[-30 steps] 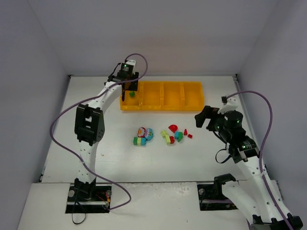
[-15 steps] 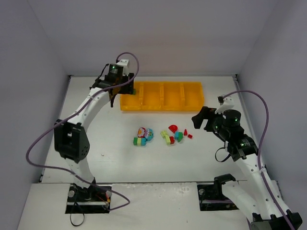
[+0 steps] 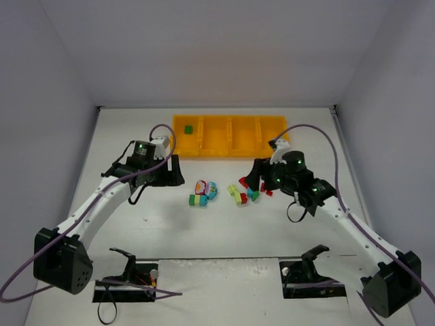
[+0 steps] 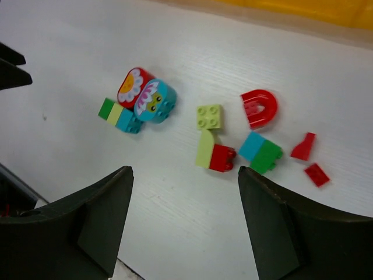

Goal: Sort the legos into containers by color

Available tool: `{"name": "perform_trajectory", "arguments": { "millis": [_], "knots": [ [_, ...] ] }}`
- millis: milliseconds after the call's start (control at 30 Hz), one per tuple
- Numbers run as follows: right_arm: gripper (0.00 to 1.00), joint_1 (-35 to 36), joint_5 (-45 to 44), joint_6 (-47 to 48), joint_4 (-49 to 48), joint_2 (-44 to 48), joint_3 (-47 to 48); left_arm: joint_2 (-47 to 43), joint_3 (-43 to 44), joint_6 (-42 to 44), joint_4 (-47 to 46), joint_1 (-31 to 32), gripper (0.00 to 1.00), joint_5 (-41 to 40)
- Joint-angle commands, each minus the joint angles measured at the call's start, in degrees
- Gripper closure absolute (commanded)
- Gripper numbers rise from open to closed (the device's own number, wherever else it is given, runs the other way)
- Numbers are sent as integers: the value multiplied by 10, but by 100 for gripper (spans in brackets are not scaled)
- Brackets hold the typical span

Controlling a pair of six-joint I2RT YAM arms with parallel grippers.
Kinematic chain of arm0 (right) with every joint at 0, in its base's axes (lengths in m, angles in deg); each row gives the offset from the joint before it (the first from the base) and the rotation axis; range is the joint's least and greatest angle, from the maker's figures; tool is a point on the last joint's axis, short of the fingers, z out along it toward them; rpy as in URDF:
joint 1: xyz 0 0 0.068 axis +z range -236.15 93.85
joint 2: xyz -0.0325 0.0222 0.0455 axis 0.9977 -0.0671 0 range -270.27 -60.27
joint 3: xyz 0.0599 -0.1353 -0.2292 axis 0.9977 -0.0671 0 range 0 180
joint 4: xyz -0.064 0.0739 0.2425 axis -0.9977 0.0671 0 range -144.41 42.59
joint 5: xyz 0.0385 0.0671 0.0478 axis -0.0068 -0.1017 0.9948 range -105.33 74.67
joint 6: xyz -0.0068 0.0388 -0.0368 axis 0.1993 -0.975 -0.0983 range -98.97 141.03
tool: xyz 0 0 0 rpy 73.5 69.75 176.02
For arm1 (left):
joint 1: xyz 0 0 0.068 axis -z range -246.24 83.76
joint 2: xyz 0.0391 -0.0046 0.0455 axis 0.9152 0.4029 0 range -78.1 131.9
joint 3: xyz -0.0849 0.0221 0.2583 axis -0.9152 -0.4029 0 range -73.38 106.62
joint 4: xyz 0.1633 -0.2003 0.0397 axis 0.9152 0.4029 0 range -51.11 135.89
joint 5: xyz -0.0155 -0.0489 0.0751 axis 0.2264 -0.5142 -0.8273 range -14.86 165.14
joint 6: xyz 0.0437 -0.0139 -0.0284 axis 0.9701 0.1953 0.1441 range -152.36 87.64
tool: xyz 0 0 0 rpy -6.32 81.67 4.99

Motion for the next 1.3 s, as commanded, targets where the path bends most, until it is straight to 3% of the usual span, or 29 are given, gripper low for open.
{"name": "perform_trajectory", "arguments": {
  "millis": [0,233,367,533,700,833,1000,1133,1267],
  "knots": [
    [31,77,-1,14,-76,-65,16,-65,-30,-38,-14,-6,30,12],
    [28,172,17,68,-136,-200,50,-127,-65,-55,21,-47,30,7],
    [28,194,28,118,-148,-273,86,-138,-78,-72,25,-90,30,71],
    [28,207,60,163,-148,-363,143,-170,-105,-95,14,-111,30,92],
    [44,216,89,175,-144,-418,177,-187,-104,-87,32,-112,30,76],
    [47,226,103,187,-136,-442,196,-189,-106,-83,31,-112,30,68],
    [43,233,97,189,-126,-462,208,-181,-105,-82,23,-112,30,69],
    [33,232,78,203,-120,-473,216,-179,-105,-80,22,-112,30,72],
    [33,233,70,213,-109,-486,226,-179,-105,-80,19,-112,30,70]
  ]
}}
